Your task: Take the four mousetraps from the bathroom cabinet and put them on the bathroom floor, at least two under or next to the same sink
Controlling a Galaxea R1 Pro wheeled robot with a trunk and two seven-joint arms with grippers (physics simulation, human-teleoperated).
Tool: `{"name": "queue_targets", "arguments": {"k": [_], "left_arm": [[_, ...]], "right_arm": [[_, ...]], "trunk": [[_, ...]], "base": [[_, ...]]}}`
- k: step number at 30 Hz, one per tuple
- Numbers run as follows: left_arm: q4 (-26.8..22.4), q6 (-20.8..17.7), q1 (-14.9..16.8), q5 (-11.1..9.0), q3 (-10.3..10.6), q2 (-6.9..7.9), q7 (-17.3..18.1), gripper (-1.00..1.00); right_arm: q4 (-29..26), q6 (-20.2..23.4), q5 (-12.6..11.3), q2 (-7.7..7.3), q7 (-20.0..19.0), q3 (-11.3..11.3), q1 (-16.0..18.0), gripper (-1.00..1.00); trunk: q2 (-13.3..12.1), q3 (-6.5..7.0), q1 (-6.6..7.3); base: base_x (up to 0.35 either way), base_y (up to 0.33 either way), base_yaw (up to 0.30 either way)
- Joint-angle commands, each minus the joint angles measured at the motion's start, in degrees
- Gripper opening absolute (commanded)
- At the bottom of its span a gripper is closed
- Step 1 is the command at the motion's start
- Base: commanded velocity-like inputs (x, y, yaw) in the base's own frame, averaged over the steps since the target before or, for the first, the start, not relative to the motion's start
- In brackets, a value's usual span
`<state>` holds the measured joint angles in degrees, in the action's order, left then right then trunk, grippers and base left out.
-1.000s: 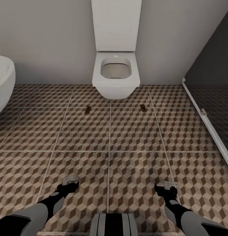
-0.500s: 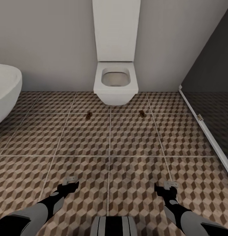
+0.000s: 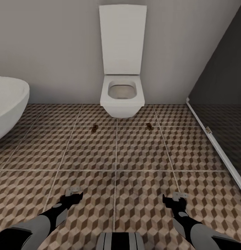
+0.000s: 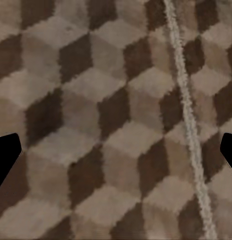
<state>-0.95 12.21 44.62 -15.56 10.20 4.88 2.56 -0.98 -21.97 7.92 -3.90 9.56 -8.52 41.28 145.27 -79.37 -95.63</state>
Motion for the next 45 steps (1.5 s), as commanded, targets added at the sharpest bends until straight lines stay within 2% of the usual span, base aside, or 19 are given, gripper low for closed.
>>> {"name": "queue_targets", "arguments": {"k": [1, 45], "left_arm": [[0.08, 0.18, 0.03, -0.61, 0.44, 0.02, 0.26, 1.00], [0.08, 0.18, 0.03, -0.63, 0.43, 0.04, 0.27, 1.00]], "right_arm": [[0.08, -0.15, 0.60, 0.01, 0.20, -0.45, 0.03, 1.00], [0.16, 0.00, 0.52, 0.44, 0.11, -0.36, 0.03, 1.00]], "trunk": [[0.00, 0.19, 0.03], [-0.59, 9.94, 1.17]], "base": [[0.000, 0.000, 0.000], [0.000, 0.000, 0.000]]}}
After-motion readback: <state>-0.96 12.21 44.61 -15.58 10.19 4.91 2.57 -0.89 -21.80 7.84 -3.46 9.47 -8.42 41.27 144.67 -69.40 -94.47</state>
